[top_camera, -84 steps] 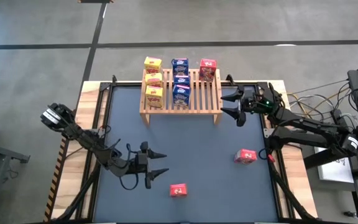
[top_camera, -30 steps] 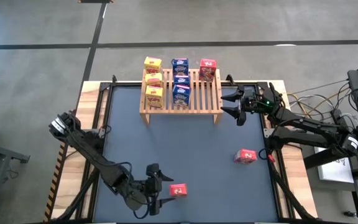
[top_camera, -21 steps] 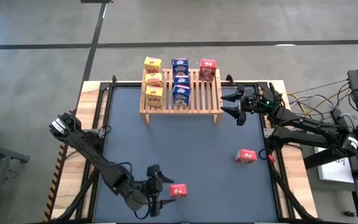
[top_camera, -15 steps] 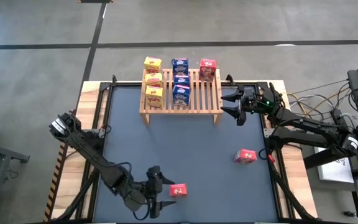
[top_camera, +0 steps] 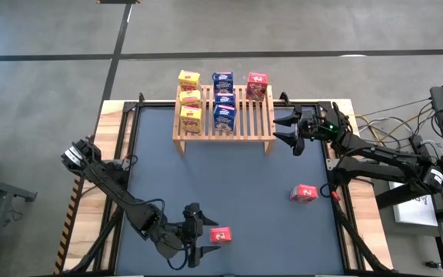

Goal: Stack cereal on shelf
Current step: Put the bottom red cereal box on the shelf aligned with the other red cereal box

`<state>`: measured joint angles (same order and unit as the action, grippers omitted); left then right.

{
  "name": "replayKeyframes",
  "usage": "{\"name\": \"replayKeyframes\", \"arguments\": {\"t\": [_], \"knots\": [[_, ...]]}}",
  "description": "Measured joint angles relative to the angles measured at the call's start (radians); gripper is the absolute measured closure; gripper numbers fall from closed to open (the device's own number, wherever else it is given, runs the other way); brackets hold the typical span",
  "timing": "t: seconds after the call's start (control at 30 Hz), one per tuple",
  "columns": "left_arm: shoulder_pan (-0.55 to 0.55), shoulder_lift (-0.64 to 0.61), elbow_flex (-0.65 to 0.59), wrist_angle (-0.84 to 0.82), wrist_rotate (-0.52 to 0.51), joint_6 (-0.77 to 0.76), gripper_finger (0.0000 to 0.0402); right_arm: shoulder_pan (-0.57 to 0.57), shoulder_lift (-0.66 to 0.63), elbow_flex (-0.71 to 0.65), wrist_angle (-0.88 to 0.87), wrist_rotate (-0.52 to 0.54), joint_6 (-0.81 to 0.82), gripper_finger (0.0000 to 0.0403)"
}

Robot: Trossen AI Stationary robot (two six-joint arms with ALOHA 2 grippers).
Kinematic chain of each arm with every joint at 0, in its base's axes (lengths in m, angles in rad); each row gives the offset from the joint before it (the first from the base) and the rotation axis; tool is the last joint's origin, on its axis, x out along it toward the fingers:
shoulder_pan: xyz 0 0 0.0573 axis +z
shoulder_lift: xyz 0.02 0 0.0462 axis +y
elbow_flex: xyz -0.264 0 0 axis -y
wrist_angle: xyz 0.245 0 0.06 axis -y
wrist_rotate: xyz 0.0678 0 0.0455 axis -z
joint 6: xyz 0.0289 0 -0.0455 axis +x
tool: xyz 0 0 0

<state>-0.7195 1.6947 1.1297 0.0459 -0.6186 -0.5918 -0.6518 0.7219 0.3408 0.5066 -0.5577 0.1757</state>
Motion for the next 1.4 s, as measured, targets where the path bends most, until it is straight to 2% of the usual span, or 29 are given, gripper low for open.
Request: {"name": "replayKeyframes", "arguments": {"t": [0.2,0.47,0.67,1.1,1.4], "knots": [[0.010,0.000,-0.048,-0.011,0.000,-0.002,0.0077,0.000,0.000,0.000,0.000,0.000,0.000,0.0142],[0.010,0.019,-0.147,0.208,0.000,0.030,0.0096,0.000,0.001,-0.002,-0.003,0.000,0.000,0.0142],[0.010,0.072,-0.153,0.269,0.015,0.029,0.0099,0.000,0.002,-0.002,-0.008,0.001,0.002,0.0142],[0.013,0.144,-0.153,0.267,0.002,-0.003,0.0078,0.000,0.002,-0.008,-0.010,0.001,0.008,0.0142],[0.014,0.173,-0.157,0.260,0.000,-0.012,0.0097,0.000,0.002,-0.008,-0.008,0.009,0.008,0.0142]]}}
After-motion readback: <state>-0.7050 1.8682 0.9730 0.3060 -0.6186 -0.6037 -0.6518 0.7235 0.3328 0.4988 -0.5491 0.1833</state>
